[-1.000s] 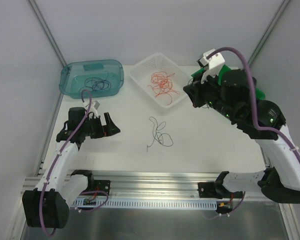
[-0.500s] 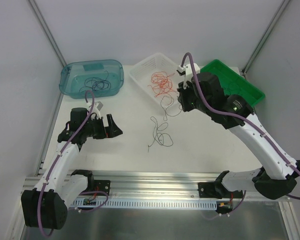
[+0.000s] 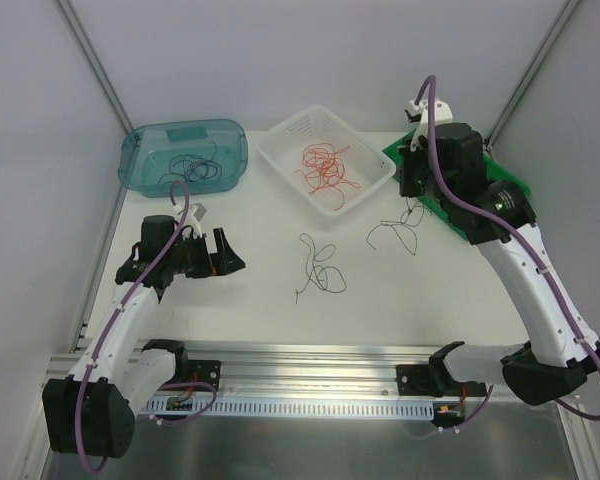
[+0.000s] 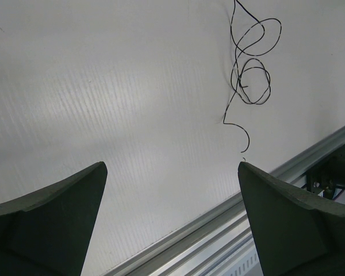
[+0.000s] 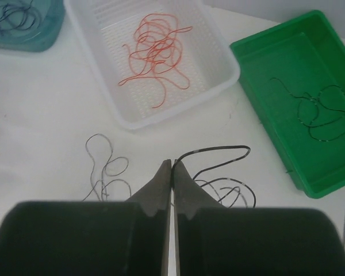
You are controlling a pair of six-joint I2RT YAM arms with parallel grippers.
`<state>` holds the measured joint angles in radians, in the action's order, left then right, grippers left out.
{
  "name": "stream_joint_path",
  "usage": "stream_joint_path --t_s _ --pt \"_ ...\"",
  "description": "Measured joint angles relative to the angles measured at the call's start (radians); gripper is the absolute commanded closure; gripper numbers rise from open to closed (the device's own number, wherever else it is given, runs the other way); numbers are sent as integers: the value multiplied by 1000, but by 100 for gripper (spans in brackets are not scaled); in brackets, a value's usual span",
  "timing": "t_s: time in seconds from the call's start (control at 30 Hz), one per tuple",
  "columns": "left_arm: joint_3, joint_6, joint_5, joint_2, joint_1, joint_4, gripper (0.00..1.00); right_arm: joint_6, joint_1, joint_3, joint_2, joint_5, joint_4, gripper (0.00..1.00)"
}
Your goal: Untangle the cables
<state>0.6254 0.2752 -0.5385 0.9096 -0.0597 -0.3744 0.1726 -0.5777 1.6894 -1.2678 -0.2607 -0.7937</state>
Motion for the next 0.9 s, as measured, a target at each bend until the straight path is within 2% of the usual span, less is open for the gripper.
stream_joint_path --t_s 0.27,0.47,0.8,0.9 --pt "0 0 0 0 0 0 1 -9 247 1 10 -39 101 99" --pt "0 0 0 0 0 0 1 -53 452 6 -31 -14 248 99" --pt "0 -2 19 14 0 0 1 -86 640 34 -378 54 477 95" --pt "0 -4 27 30 0 -1 1 -87 668 34 -472 60 520 84"
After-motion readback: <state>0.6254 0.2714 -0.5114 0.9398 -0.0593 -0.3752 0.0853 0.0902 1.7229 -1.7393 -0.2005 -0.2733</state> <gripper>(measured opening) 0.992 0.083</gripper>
